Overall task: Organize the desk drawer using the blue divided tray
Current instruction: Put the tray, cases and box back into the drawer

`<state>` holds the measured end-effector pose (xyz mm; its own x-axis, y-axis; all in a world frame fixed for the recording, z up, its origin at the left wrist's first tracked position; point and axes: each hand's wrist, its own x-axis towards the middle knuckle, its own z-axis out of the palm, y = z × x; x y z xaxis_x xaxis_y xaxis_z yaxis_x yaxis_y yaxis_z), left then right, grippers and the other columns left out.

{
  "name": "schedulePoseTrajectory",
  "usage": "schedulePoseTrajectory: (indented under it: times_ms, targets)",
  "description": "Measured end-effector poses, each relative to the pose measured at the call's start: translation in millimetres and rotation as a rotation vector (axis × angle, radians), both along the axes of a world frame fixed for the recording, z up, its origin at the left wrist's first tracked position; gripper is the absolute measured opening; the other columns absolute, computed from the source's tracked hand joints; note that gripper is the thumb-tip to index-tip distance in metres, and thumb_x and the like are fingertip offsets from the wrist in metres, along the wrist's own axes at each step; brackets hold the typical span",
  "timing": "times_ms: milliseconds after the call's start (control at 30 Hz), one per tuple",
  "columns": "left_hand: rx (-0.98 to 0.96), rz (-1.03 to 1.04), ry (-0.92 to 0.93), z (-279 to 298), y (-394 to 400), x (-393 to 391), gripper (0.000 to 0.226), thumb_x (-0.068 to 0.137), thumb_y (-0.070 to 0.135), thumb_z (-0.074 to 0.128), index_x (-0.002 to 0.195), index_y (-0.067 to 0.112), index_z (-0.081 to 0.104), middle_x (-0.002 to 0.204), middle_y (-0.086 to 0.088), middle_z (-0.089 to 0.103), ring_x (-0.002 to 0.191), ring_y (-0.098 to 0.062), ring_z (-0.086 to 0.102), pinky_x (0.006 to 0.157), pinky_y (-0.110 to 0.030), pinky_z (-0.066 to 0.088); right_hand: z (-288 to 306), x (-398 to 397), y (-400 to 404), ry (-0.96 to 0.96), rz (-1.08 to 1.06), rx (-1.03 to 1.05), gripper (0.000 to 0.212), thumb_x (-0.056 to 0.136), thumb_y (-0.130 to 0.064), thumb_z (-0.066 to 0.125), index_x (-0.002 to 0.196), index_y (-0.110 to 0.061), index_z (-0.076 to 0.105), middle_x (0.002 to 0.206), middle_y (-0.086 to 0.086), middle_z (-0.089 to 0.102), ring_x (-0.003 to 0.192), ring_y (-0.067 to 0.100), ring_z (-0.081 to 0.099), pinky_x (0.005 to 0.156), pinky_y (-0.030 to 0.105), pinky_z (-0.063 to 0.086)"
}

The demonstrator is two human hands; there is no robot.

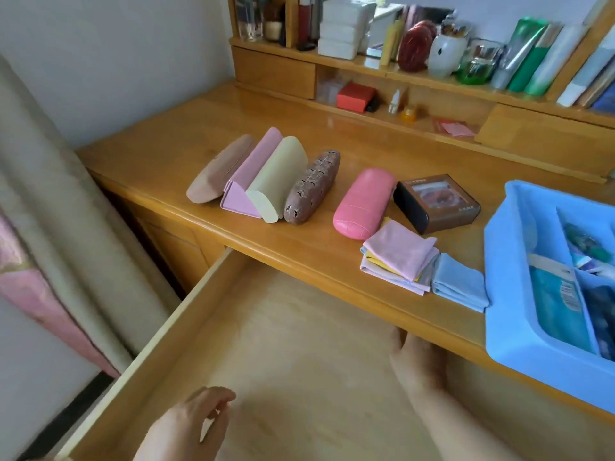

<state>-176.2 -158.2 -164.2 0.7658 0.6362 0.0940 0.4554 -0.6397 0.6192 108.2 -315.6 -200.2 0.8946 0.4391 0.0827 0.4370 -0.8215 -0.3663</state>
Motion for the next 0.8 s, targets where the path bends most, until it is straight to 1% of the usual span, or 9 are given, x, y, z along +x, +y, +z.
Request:
schedulePoseTrajectory:
  times_ms: [133,200,300,367,400,500,600,733,800]
  targets:
    - [0.024,-0.020,0.031,-1,9,1,0.017,0.061,0.026,0.064,0.073,0.039,0.065,0.064,0.027,0.057,0.050,0.011,0.051,0.049,-0.005,0.042,-6,-21,49,-0.022,0.219,-0.026,0.033,0.069,-0.001,0.076,0.099,0.008,0.066,0.098,0.030,0.067,0.086,0.044,0.066,0.076,0.044,0.054]
    - [0.081,-0.061,0.001,-5,9,2,0.014,0.073,0.034,0.053,0.070,0.036,0.066,0.062,0.026,0.058,0.047,0.012,0.049,0.049,-0.004,0.040,5,-23,76,0.175,0.225,-0.048,0.027,0.088,-0.010,0.059,0.113,-0.001,0.060,0.091,0.017,0.063,0.074,0.037,0.055,0.074,0.027,0.047]
    - [0.174,-0.051,0.045,-8,11,2,0.049,0.094,0.048,0.024,0.070,0.037,0.065,0.059,0.023,0.059,0.045,0.008,0.050,0.050,-0.006,0.040,-2,-18,112,0.435,0.266,-0.158,0.036,0.100,-0.022,0.030,0.128,-0.009,0.049,0.083,0.009,0.043,0.077,0.025,0.042,0.074,0.023,0.036]
    - [0.169,-0.111,0.057,-4,12,3,0.004,0.080,0.045,0.055,0.077,0.042,0.056,0.058,0.022,0.059,0.042,0.007,0.050,0.045,-0.007,0.039,-1,-22,135,0.425,0.342,-0.172,0.039,0.102,-0.026,0.026,0.128,-0.007,0.048,0.076,0.008,0.040,0.075,0.025,0.041,0.069,0.023,0.035]
    - [0.155,-0.106,0.082,0,14,3,0.024,0.062,0.040,0.076,0.076,0.043,0.056,0.057,0.022,0.058,0.041,0.007,0.051,0.042,-0.006,0.038,2,-25,146,0.365,0.359,-0.177,0.037,0.102,-0.026,0.028,0.125,-0.006,0.050,0.074,0.008,0.042,0.073,0.027,0.043,0.067,0.023,0.036]
    - [0.107,-0.093,0.164,-10,14,3,0.050,0.021,0.029,0.097,0.064,0.034,0.070,0.058,0.023,0.059,0.041,0.009,0.051,0.042,-0.005,0.039,-3,-33,174,-0.046,0.464,-0.092,0.031,0.094,-0.027,0.052,0.113,-0.004,0.059,0.107,0.017,0.062,0.098,0.028,0.060,0.085,0.026,0.044]
    - [0.095,-0.094,0.150,-10,12,3,0.051,0.019,0.029,0.097,0.062,0.033,0.071,0.058,0.025,0.058,0.041,0.012,0.049,0.043,-0.002,0.038,-10,-38,187,0.171,0.522,-0.233,0.059,0.098,-0.046,0.035,0.147,-0.014,0.027,0.156,0.007,0.024,0.142,0.028,0.023,0.116,0.034,0.015]
    - [0.003,-0.074,0.129,-8,11,1,0.047,0.026,0.028,0.097,0.064,0.034,0.070,0.060,0.025,0.059,0.043,0.013,0.050,0.043,-0.003,0.039,-12,-36,168,0.003,0.663,-0.212,0.062,0.096,-0.049,0.035,0.149,-0.018,0.024,0.159,0.001,0.013,0.146,0.021,0.013,0.119,0.035,0.011]
    - [-0.074,-0.100,0.099,-6,7,-1,0.035,0.047,0.026,0.091,0.072,0.036,0.069,0.066,0.025,0.059,0.049,0.012,0.052,0.047,-0.002,0.041,-7,-42,142,-0.069,0.771,-0.216,0.062,0.093,-0.048,0.045,0.146,-0.018,0.033,0.157,-0.001,0.022,0.144,0.020,0.022,0.117,0.036,0.019]
